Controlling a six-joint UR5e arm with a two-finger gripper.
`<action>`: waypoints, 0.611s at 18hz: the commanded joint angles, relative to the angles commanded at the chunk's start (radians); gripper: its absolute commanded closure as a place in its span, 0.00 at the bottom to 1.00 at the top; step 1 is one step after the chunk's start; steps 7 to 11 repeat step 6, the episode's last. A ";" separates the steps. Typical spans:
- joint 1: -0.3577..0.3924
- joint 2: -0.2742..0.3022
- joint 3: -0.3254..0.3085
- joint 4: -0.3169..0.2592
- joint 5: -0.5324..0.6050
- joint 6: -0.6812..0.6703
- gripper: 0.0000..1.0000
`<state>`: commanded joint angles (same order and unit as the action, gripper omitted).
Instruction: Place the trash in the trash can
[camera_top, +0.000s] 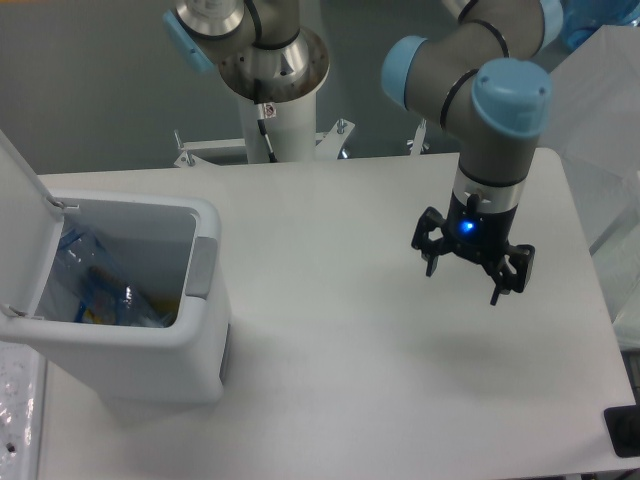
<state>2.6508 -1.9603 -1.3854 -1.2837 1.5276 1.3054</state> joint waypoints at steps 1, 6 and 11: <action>-0.009 -0.002 0.006 -0.005 0.015 0.002 0.00; -0.014 -0.002 0.000 -0.003 0.019 0.000 0.00; -0.014 -0.002 0.000 -0.003 0.019 0.000 0.00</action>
